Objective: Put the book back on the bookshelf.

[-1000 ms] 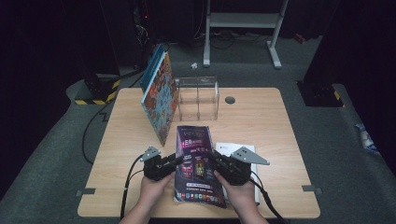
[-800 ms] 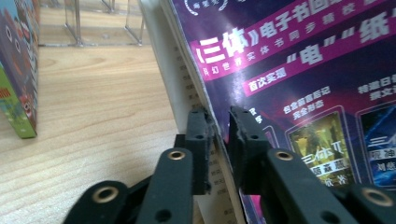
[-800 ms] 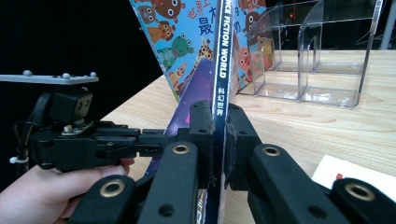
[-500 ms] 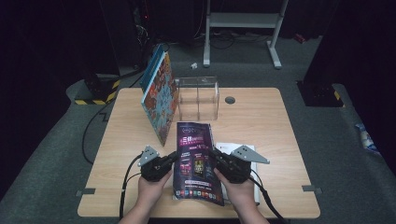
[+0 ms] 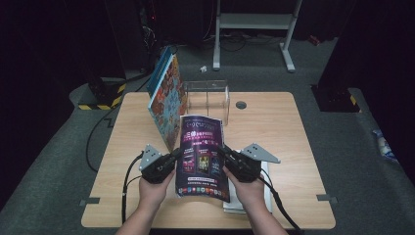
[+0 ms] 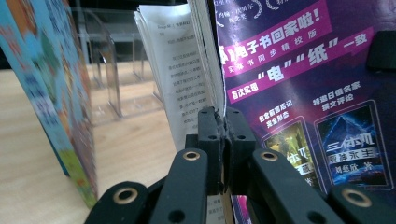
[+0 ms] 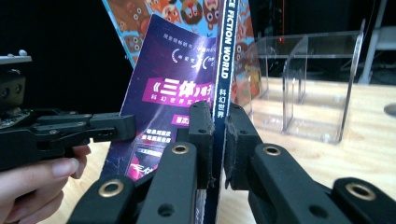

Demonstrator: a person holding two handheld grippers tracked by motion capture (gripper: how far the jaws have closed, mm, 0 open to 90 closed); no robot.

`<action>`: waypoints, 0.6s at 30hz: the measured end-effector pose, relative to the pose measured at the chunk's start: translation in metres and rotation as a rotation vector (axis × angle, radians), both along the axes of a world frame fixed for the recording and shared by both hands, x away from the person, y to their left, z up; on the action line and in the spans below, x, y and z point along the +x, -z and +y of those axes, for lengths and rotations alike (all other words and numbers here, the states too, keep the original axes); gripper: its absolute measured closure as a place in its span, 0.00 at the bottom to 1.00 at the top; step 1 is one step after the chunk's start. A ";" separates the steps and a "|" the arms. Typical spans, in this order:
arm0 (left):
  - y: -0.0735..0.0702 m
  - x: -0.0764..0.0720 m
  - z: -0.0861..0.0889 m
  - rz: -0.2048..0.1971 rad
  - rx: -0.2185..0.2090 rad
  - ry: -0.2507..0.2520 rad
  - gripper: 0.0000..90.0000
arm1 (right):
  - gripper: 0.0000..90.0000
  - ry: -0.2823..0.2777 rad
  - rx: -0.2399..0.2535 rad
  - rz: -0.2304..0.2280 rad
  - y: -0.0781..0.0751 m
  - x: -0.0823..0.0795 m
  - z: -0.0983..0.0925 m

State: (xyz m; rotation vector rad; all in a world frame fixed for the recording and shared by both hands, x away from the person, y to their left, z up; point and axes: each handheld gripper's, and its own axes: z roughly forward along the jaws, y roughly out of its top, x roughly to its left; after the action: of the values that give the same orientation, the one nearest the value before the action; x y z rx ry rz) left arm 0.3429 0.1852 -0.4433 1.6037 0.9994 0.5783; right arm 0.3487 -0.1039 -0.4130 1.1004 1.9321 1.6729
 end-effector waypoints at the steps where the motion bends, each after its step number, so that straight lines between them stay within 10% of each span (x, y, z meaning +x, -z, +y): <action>1: -0.002 0.001 0.000 -0.006 -0.002 -0.004 0.97 | 0.92 0.002 0.000 -0.004 -0.001 0.001 0.001; 18: -0.028 0.025 0.005 -0.114 0.021 -0.063 0.97 | 0.93 0.044 0.027 -0.143 -0.010 0.033 0.016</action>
State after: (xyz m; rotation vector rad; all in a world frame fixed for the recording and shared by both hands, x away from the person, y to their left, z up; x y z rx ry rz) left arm 0.3681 0.1906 -0.4157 1.5435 0.9642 0.7176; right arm 0.3813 -0.0884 -0.4035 0.9965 1.7897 1.7095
